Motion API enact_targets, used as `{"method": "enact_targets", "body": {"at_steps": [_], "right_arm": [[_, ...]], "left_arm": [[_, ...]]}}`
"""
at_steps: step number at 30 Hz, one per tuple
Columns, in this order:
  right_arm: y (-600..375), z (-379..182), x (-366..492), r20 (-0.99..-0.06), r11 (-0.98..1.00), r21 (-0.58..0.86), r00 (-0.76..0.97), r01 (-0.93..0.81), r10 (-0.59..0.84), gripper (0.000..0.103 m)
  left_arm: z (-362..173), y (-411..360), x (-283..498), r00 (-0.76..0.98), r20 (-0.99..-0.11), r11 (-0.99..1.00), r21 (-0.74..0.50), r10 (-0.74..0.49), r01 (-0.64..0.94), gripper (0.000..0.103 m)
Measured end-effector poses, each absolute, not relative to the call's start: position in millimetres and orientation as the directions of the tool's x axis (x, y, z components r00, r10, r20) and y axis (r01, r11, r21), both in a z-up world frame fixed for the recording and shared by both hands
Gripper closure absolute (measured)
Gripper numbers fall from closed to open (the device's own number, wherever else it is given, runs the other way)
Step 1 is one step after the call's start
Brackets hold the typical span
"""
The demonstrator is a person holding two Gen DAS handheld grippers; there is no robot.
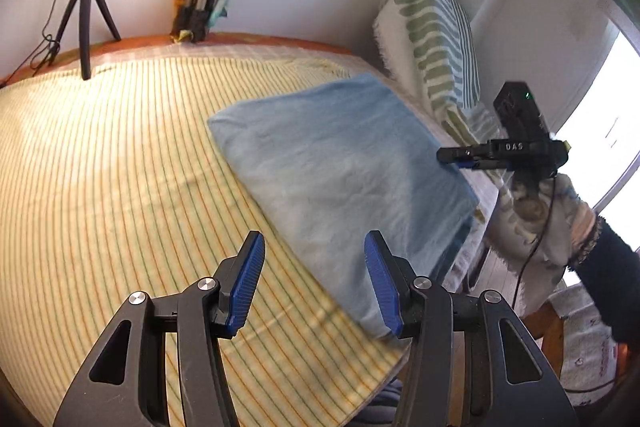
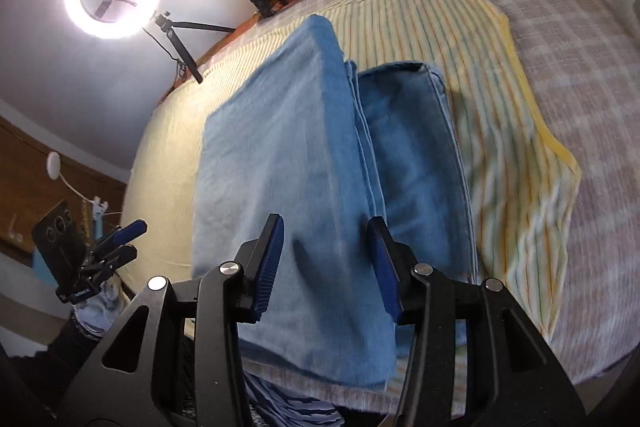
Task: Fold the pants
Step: 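Open the right tool and release the folded jeans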
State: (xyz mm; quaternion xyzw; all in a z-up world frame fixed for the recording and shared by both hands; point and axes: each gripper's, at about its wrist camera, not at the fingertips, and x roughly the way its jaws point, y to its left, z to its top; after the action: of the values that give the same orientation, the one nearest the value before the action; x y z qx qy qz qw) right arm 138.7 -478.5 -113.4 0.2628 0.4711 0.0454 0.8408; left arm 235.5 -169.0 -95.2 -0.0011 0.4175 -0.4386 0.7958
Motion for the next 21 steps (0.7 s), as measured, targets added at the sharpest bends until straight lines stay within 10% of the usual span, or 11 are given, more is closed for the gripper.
{"method": "enact_targets", "body": {"at_steps": [2,5,21], "right_arm": [[-472,-111,135,-0.777,0.869,0.465,0.549,0.171,0.308,0.086],[-459,-100,134,-0.788,0.892,0.419,0.555,0.167,0.266,0.094],[-482,-122,112,-0.822,0.892,0.374,0.537,0.253,0.192,0.098]], "left_arm": [[-101,-177,231,0.254,-0.672,0.607,-0.36,-0.695,0.709,0.053],[-105,-186,228,0.237,-0.675,0.594,-0.362,-0.699,0.719,0.053],[-120,-237,205,0.142,-0.689,0.5,-0.354,-0.711,0.79,0.053]]}}
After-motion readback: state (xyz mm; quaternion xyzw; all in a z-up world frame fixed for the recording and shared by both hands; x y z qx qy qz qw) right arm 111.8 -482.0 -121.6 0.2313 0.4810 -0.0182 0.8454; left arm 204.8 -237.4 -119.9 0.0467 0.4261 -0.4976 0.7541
